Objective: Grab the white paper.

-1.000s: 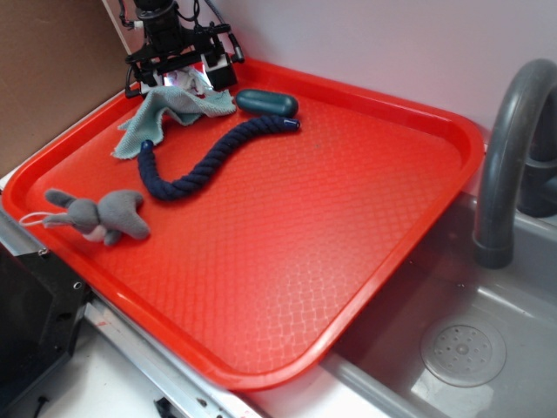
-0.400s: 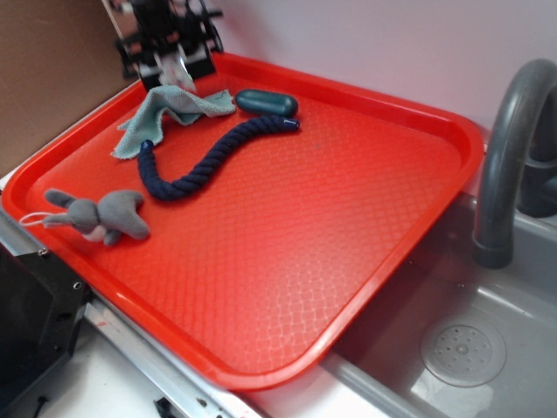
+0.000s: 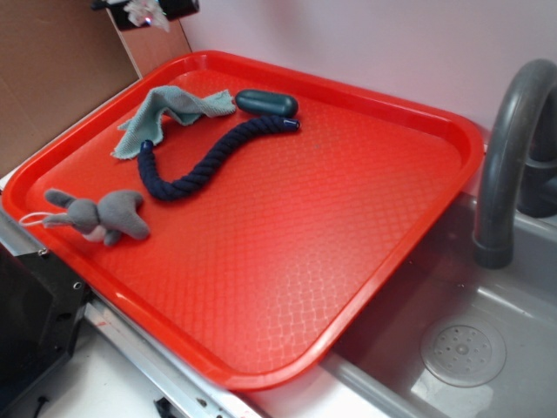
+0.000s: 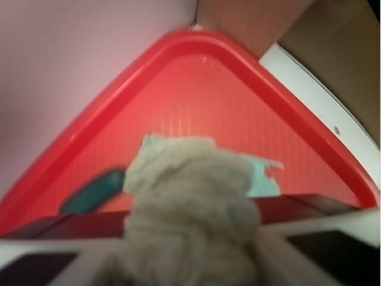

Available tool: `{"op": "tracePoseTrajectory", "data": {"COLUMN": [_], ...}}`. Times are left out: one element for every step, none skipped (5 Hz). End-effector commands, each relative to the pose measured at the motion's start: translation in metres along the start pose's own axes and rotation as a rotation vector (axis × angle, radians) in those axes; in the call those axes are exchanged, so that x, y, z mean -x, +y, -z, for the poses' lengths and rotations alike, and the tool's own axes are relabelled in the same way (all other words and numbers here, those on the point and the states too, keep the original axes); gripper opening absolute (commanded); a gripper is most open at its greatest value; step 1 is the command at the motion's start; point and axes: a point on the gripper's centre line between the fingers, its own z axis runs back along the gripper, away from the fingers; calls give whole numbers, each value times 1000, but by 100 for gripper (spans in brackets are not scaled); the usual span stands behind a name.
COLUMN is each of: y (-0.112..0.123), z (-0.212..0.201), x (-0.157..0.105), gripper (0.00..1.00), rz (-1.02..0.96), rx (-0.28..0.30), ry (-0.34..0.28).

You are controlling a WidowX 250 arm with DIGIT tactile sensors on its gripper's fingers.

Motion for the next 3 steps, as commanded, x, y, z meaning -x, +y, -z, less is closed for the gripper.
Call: {"op": "tracePoseTrajectory", "data": {"y": [-8, -13, -14], "z": [-64, -65, -64], "x": [77, 102, 105], "gripper": [0, 0, 0], "rz": [213, 289, 279], "rx": [104, 130, 136], "ry": [-62, -86, -97]}}
